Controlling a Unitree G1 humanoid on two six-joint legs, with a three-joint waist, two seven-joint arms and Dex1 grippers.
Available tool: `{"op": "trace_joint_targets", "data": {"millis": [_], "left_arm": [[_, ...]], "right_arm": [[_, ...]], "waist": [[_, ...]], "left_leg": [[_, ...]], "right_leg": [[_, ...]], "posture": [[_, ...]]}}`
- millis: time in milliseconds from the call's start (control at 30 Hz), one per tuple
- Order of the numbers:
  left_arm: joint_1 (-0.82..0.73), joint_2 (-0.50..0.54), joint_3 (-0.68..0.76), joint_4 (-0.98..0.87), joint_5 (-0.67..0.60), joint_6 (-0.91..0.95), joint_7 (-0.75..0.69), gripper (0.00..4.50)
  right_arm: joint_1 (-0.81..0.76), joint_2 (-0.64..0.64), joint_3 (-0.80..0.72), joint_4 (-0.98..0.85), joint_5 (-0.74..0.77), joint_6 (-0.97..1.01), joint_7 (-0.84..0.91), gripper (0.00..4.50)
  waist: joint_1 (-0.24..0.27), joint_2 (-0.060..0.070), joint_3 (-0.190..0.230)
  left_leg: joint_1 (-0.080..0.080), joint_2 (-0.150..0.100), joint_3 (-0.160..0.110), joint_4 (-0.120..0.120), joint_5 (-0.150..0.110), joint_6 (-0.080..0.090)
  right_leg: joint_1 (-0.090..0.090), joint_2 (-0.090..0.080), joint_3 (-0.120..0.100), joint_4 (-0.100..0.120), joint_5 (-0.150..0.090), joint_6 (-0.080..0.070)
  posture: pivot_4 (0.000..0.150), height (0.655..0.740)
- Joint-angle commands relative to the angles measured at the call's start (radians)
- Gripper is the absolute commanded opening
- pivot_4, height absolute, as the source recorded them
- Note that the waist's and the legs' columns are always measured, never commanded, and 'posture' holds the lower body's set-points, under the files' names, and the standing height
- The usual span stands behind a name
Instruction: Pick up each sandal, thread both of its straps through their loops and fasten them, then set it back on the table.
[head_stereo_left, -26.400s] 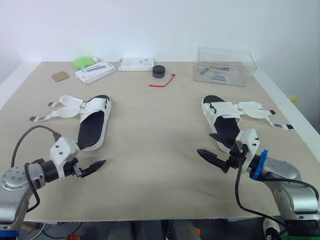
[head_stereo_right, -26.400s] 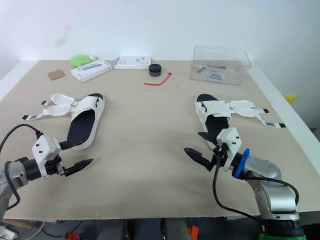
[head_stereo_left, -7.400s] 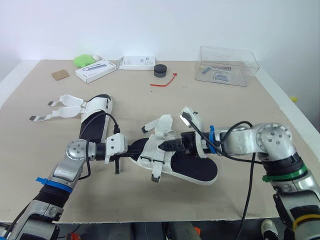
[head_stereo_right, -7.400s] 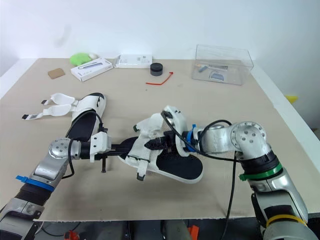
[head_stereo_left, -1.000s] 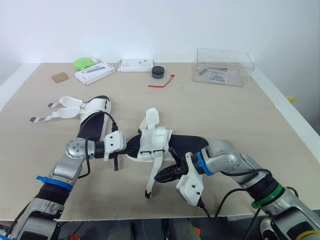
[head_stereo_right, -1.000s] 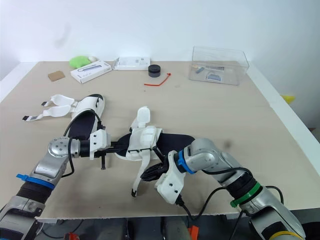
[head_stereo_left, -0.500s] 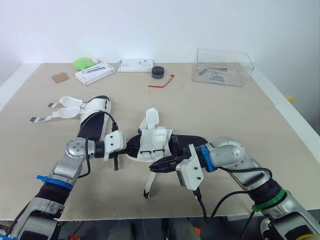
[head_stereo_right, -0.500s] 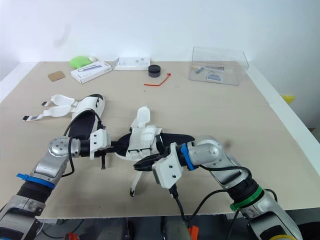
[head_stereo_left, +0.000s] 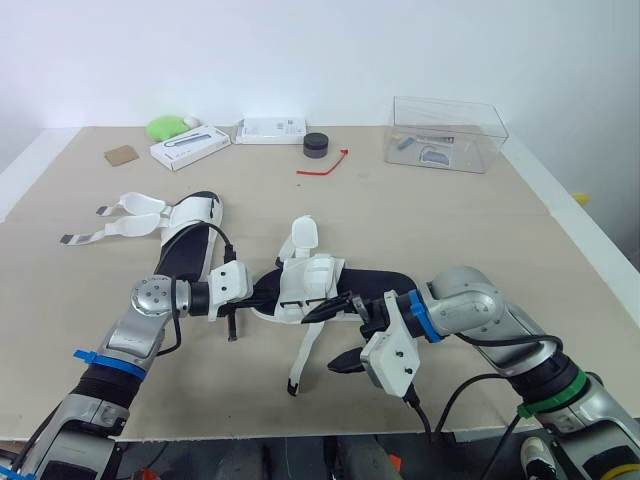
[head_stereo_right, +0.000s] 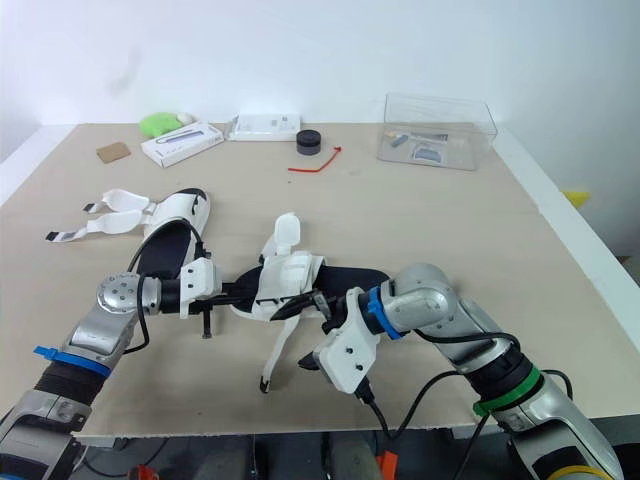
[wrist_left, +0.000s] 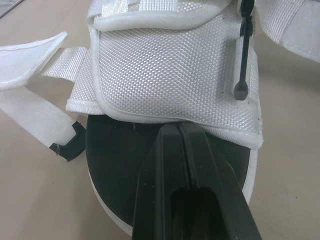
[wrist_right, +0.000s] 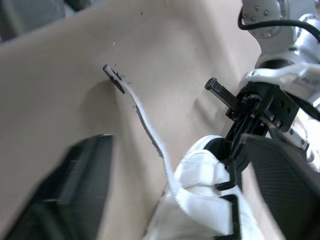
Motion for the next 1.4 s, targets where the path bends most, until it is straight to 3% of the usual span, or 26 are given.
{"op": "trace_joint_targets", "data": {"millis": [33, 433, 500, 533, 633, 700, 767, 833, 1100, 1400], "left_arm": [[0.017, 0.0, -0.033, 0.031, 0.041, 0.015, -0.007, 0.0], [0.037, 0.003, -0.029, 0.005, 0.039, 0.024, 0.005, 0.0], [0.043, 0.006, -0.028, -0.002, 0.04, 0.026, 0.007, 0.0], [0.047, 0.008, -0.027, -0.005, 0.039, 0.028, 0.008, 0.0], [0.053, 0.011, -0.027, -0.012, 0.039, 0.031, 0.01, 0.0], [0.054, 0.012, -0.027, -0.013, 0.038, 0.032, 0.011, 0.0], [0.053, 0.011, -0.028, -0.012, 0.038, 0.032, 0.012, 0.0], [0.05, 0.009, -0.029, -0.01, 0.038, 0.032, 0.012, 0.0], [0.049, 0.008, -0.03, -0.01, 0.038, 0.035, 0.011, 0.0], [0.046, 0.011, -0.029, -0.003, 0.038, 0.034, 0.005, 0.0]], "right_arm": [[-0.031, 0.023, 0.03, -0.013, -0.031, -0.029, 0.005, 4.49], [-0.087, 0.101, 0.092, 0.105, -0.025, 0.038, 0.05, 4.49], [-0.085, 0.105, 0.095, 0.109, -0.021, 0.037, 0.056, 3.99], [-0.083, 0.108, 0.095, 0.11, -0.018, 0.036, 0.056, 3.38], [-0.08, 0.112, 0.098, 0.12, -0.025, 0.044, 0.058, 2.67], [-0.08, 0.112, 0.101, 0.123, -0.028, 0.053, 0.063, 1.6], [-0.08, 0.118, 0.106, 0.134, -0.035, 0.054, 0.06, 1.01], [-0.08, 0.123, 0.111, 0.152, -0.043, 0.058, 0.056, 0.13], [-0.036, 0.132, 0.067, 0.128, 0.01, 0.119, 0.025, 0.06], [-0.009, 0.256, -0.163, -0.072, 0.399, 0.706, -0.157, 0.06]], "waist": [[0.0, 0.0, 0.0], [0.0, 0.0, 0.0], [0.0, 0.0, 0.0], [0.0, 0.0, 0.0], [0.0, 0.0, 0.0], [0.0, 0.0, 0.0], [0.0, 0.0, 0.0], [0.0, 0.0, 0.0], [0.0, 0.0, 0.0], [0.0, 0.0, -0.001]], "left_leg": [[0.0, 0.0, 0.0, 0.0, 0.0, 0.0], [0.0, 0.0, 0.001, 0.001, 0.0, -0.001], [0.0, 0.0, 0.001, 0.001, 0.0, -0.001], [0.0, 0.0, 0.0, 0.001, 0.001, -0.001], [0.0, 0.0, 0.001, 0.001, 0.001, -0.001], [0.0, 0.001, 0.001, 0.001, 0.001, -0.001], [0.0, 0.001, 0.001, 0.001, 0.0, -0.001], [0.0, 0.001, 0.001, 0.001, 0.0, -0.001], [0.0, 0.001, 0.001, 0.001, 0.0, -0.001], [0.0, 0.001, -0.001, 0.001, 0.001, -0.002]], "right_leg": [[0.0, 0.0, 0.0, 0.0, 0.0, 0.0], [0.0, -0.001, 0.0, 0.0, 0.001, -0.001], [0.0, -0.001, 0.0, 0.0, 0.001, -0.001], [0.0, 0.0, 0.0, 0.0, 0.001, -0.001], [0.0, 0.0, 0.0, 0.0, 0.001, -0.001], [0.0, 0.0, 0.0, 0.0, 0.001, -0.001], [0.0, 0.0, 0.0, 0.0, 0.001, -0.001], [0.0, 0.0, 0.0, 0.0, 0.001, -0.001], [0.0, 0.0, 0.0, 0.0, 0.001, -0.001], [0.0, -0.001, 0.0, 0.001, 0.002, -0.003]], "posture": [[0.15, 0.74], [0.15, 0.74], [0.15, 0.74], [0.15, 0.74], [0.15, 0.74], [0.15, 0.74], [0.15, 0.74], [0.15, 0.74], [0.15, 0.74], [0.15, 0.74]]}}
